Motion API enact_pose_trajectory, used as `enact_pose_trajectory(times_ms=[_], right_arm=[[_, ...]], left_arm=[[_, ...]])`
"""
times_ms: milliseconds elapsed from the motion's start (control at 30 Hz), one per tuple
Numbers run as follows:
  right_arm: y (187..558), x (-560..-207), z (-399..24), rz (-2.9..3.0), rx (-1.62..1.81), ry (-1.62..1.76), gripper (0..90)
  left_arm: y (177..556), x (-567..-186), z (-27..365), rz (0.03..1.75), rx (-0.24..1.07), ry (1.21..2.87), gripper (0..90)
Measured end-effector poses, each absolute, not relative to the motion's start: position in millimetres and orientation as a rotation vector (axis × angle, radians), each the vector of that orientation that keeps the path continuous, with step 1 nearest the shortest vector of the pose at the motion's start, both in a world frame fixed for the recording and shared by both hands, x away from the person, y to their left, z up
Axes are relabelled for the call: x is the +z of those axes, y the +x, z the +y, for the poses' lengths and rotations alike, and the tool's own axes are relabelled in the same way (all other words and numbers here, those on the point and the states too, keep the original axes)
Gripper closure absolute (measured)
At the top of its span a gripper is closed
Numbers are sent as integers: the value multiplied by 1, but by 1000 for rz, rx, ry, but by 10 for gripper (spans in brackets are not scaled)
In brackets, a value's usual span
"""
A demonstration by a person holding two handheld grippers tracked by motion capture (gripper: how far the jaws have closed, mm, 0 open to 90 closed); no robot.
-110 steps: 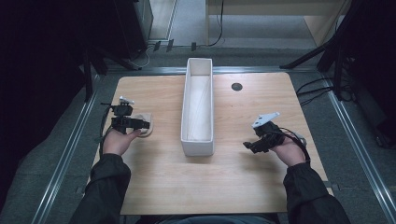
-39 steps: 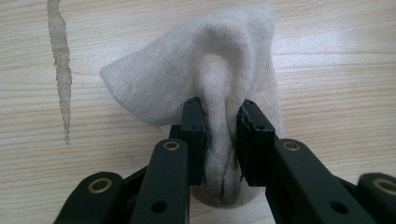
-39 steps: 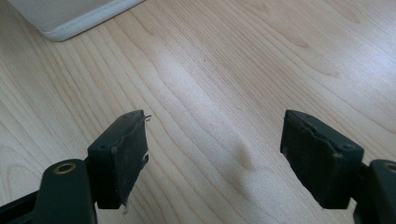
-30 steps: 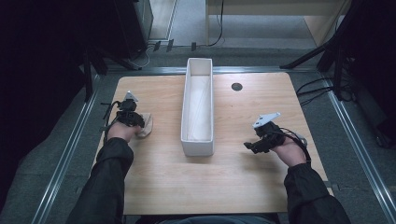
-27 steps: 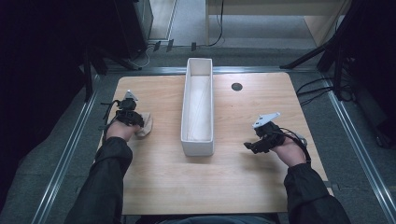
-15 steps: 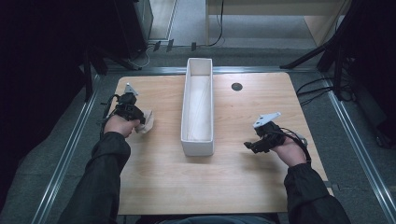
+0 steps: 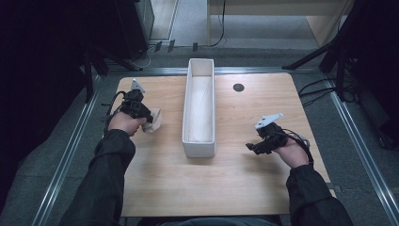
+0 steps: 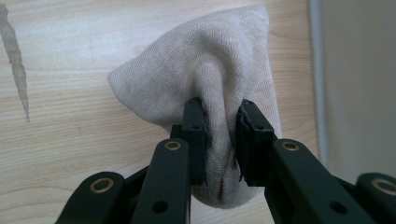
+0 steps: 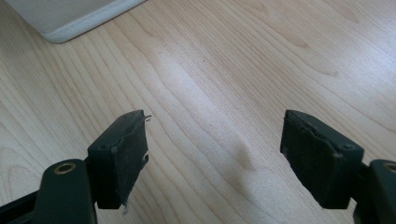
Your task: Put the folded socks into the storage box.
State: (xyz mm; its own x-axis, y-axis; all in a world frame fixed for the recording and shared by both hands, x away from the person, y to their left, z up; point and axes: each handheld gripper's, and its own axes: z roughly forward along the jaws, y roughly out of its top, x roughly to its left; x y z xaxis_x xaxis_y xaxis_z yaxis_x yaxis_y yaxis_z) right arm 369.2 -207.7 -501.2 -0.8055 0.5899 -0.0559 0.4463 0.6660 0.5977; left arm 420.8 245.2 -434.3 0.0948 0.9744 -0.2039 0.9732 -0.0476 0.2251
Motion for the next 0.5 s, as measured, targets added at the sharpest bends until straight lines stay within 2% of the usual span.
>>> enact_pose_trajectory(times_ms=[333, 500], right_arm=[[369, -501, -208, 2634, 845, 837, 231], [369, -501, -208, 2634, 845, 838, 231]], left_arm=[[414, -391, 211, 1826, 47, 2152, 756], [412, -380, 192, 1765, 12, 2179, 756]])
